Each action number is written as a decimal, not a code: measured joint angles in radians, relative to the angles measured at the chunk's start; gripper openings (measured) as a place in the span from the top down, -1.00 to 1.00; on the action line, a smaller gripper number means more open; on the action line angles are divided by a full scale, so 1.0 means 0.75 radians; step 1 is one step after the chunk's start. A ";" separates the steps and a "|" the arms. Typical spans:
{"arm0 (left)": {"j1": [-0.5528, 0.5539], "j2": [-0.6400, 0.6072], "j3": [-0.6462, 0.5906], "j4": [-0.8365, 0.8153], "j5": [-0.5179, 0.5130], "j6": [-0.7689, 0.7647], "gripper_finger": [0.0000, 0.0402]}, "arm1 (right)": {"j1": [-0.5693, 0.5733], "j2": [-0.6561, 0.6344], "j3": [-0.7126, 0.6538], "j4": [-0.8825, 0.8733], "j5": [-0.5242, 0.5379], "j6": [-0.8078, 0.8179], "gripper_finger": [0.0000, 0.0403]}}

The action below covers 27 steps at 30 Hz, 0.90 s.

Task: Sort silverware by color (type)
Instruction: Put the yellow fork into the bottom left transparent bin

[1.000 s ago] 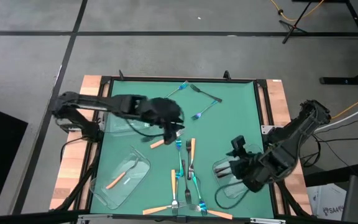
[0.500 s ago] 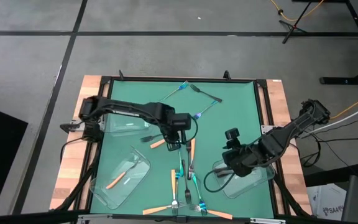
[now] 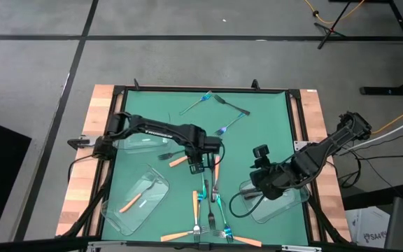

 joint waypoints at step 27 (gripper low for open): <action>0.042 0.039 -0.282 0.169 -0.006 -0.004 0.45 | 0.000 0.000 -0.001 0.003 -0.001 0.000 0.27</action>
